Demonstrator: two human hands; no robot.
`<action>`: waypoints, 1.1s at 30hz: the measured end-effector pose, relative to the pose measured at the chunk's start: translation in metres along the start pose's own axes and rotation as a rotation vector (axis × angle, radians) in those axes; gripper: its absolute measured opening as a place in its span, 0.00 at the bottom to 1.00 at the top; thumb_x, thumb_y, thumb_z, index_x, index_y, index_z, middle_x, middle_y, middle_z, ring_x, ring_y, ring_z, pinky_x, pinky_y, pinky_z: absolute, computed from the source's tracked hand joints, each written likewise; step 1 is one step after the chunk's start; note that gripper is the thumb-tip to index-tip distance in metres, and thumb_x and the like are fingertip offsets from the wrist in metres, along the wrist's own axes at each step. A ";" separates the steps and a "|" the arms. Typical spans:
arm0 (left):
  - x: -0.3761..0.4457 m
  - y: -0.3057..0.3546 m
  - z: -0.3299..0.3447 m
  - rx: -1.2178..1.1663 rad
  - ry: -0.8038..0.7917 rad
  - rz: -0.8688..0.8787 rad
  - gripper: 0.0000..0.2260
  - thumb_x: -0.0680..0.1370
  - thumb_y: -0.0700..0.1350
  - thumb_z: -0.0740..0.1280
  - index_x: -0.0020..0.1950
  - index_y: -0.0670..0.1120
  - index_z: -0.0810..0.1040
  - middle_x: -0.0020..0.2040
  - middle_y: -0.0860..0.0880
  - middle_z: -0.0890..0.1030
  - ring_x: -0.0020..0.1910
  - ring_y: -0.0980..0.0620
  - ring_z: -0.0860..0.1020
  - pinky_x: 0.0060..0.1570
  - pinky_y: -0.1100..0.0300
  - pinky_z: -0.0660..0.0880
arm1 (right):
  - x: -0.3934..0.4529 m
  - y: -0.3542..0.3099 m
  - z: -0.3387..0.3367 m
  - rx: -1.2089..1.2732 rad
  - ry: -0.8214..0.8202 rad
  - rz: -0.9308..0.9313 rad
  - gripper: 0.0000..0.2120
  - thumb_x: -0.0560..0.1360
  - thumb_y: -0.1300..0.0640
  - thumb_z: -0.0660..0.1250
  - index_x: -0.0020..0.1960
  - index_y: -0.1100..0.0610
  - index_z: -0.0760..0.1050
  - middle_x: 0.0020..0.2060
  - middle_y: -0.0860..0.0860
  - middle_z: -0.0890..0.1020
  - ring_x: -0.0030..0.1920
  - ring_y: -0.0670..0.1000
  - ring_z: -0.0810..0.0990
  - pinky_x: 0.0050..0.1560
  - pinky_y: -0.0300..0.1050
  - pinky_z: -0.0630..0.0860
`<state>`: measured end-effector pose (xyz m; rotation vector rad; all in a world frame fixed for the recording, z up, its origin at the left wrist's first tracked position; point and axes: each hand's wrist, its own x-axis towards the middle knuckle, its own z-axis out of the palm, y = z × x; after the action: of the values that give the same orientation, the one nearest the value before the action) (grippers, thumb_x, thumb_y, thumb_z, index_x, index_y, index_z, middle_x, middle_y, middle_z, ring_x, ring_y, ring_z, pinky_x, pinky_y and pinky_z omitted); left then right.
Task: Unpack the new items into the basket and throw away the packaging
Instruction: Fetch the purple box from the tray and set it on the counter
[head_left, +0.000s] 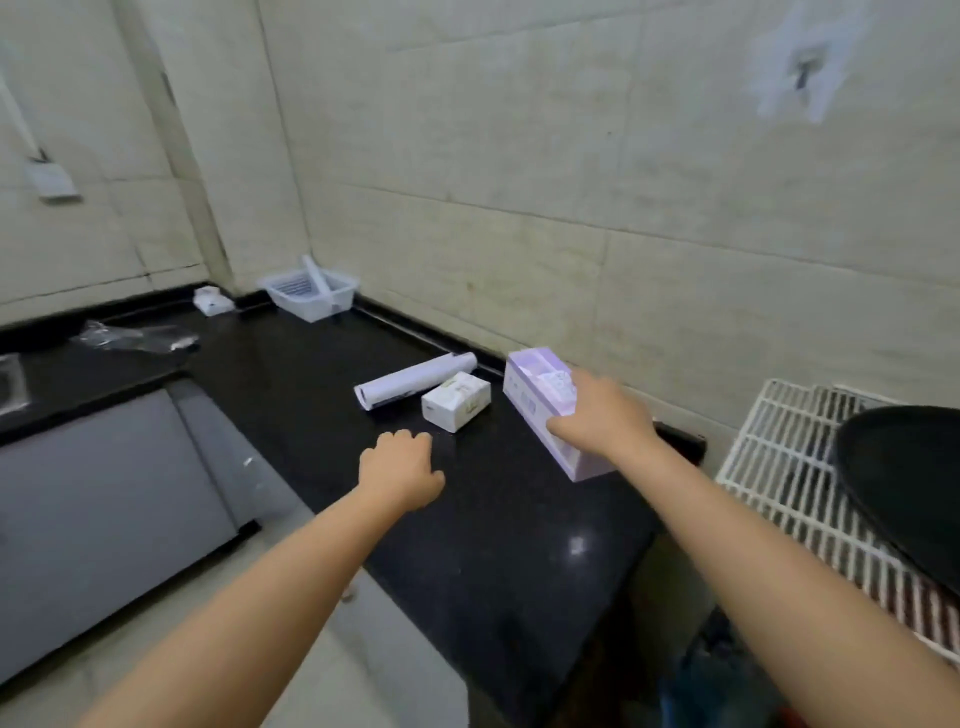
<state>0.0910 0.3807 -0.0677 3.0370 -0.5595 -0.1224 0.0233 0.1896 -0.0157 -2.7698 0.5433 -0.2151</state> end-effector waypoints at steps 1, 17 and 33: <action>0.006 -0.023 -0.002 0.009 0.014 -0.007 0.18 0.77 0.52 0.60 0.62 0.44 0.70 0.63 0.43 0.72 0.64 0.43 0.69 0.58 0.49 0.71 | 0.010 -0.020 0.015 0.006 -0.030 0.006 0.26 0.69 0.51 0.65 0.65 0.58 0.65 0.60 0.58 0.75 0.57 0.60 0.75 0.42 0.44 0.67; 0.148 -0.252 0.042 0.036 -0.077 -0.029 0.16 0.77 0.48 0.60 0.61 0.42 0.71 0.62 0.42 0.73 0.63 0.41 0.70 0.58 0.48 0.71 | 0.148 -0.118 0.196 0.006 -0.033 0.414 0.27 0.72 0.52 0.64 0.67 0.61 0.60 0.61 0.63 0.69 0.57 0.65 0.74 0.46 0.49 0.69; 0.363 -0.161 0.099 0.013 -0.188 0.272 0.15 0.77 0.46 0.59 0.62 0.42 0.71 0.62 0.43 0.75 0.61 0.43 0.72 0.55 0.51 0.71 | 0.242 -0.018 0.277 -0.026 -0.043 0.848 0.23 0.75 0.51 0.59 0.69 0.51 0.58 0.61 0.63 0.63 0.58 0.64 0.67 0.55 0.56 0.71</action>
<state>0.4774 0.3971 -0.2012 2.9423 -0.9825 -0.3953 0.3079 0.1864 -0.2489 -2.2985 1.6205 0.0505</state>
